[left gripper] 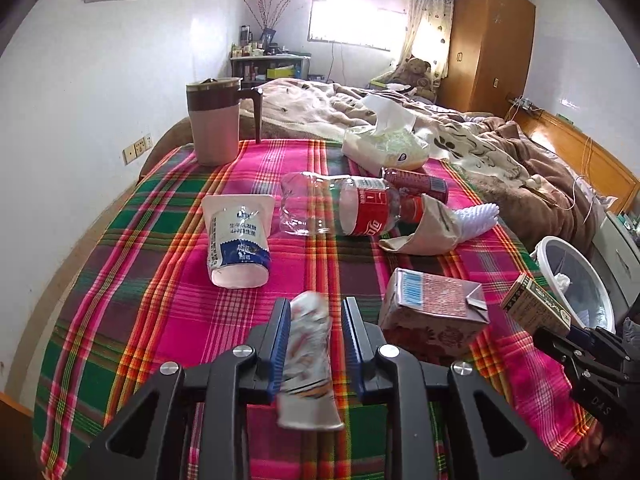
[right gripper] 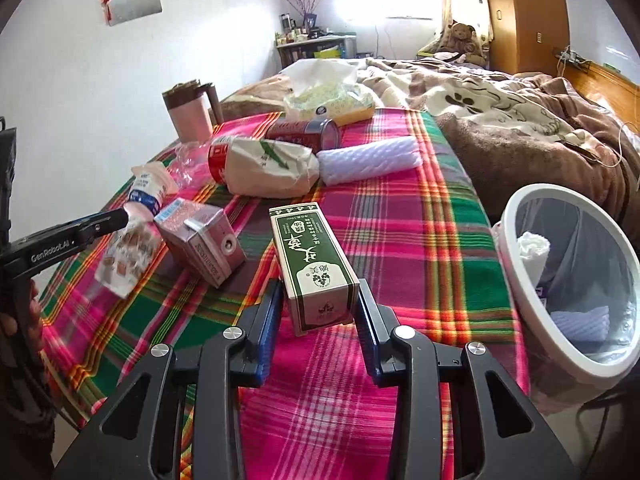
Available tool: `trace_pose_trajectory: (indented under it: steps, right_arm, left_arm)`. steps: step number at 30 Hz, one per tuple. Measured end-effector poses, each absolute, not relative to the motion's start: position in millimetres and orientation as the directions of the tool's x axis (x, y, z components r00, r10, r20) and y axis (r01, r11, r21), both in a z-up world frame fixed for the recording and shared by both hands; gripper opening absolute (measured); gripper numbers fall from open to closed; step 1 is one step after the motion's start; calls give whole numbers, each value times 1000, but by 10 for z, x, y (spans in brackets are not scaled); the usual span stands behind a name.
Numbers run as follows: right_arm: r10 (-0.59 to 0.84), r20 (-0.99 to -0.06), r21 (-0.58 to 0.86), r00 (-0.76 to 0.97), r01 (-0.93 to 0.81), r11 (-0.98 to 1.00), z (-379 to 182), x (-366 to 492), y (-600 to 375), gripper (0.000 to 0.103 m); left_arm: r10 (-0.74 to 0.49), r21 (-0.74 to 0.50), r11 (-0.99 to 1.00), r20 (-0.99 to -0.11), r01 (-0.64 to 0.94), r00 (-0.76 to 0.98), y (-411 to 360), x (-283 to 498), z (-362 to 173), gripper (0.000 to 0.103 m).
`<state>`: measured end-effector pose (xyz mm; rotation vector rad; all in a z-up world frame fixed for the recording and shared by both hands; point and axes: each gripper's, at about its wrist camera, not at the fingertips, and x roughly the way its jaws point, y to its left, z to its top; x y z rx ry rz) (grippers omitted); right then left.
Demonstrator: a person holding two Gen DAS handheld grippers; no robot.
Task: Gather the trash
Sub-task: 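Carry the green carton and paper cup with both tools over the white bin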
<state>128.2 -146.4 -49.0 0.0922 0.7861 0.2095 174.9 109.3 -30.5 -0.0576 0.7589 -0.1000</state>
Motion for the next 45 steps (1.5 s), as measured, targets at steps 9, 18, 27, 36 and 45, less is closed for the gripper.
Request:
trace_pose_trajectory:
  steps: [9,18,27,36,45]
  right_arm:
    - [229,-685,182,691,-142,973,-492,1252,-1556,37]
    - [248,-687,201,683,-148,968,-517,1232,-1560,37]
    - [247,-679,207,691,-143,968,-501,1194,-1631,37]
    - [243,-664,220,707,-125,967,-456,1167,-1758,37]
    - [211,-630,216,748,-92,972,-287,1097,-2016,37]
  left_arm:
    - [-87,-80,996,-699,43,710,1072,1723,-404,27]
    - [-16,-22,1000,-714,0,700,1120,1725,-526,47]
    - [-68,-85,996,-759,5,647,1090,1766,-754,30]
    - [-58,-75,997,-720,5,691,990,1644,-551,30]
    - [-105,-73,994,-660,76,744,655,1490,-155,30]
